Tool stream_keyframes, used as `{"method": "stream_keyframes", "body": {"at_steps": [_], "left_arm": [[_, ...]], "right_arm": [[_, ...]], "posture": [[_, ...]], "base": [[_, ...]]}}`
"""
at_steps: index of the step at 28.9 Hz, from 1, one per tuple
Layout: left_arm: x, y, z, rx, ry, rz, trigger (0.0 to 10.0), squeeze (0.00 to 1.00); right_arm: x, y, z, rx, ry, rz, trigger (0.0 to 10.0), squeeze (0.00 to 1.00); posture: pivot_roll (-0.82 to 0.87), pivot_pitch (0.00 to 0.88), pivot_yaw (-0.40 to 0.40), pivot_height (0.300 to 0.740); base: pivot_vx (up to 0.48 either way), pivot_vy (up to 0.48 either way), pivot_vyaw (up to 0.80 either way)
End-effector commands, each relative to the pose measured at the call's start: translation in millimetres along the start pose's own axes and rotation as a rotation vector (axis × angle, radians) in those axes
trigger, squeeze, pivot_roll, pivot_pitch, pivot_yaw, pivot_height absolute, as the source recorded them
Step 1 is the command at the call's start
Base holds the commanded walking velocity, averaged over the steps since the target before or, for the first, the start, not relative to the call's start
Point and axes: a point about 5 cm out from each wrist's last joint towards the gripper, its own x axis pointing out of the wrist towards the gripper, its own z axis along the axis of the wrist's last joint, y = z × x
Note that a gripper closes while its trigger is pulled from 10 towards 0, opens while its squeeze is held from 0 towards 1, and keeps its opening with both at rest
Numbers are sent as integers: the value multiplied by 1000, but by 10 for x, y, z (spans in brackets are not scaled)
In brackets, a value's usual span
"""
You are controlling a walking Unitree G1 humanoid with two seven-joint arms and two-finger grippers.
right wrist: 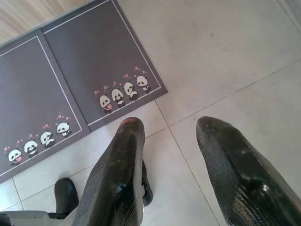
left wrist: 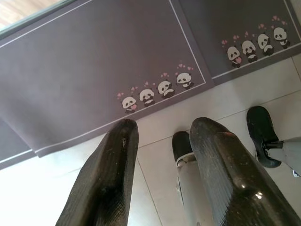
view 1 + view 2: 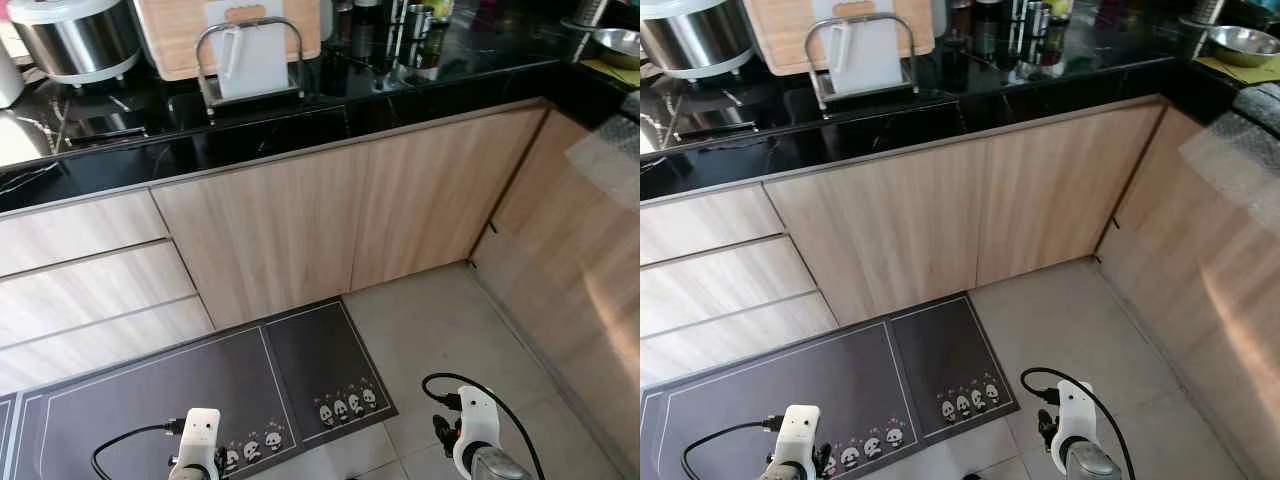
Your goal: Kitchen organization
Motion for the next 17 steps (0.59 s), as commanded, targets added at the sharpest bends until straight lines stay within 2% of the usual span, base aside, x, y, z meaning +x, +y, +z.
{"method": "stream_keyframes", "body": {"at_steps": [1,12,17], "left_arm": [[-15,17,-73,18,26,5,10000,0],[-27,-4,-120,38,37,-6,10000,0],[-27,-4,-119,37,37,-6,10000,0]], "right_arm": [[-8,6,-58,-6,25,5,10000,0],[-14,7,-85,-9,32,6,10000,0],[-12,8,-79,-8,31,6,10000,0]], "posture": [[39,74,31,740],[33,53,36,740],[33,67,35,740]], "base": [[0,0,-781],[0,0,-781],[0,-428,-781]]}}
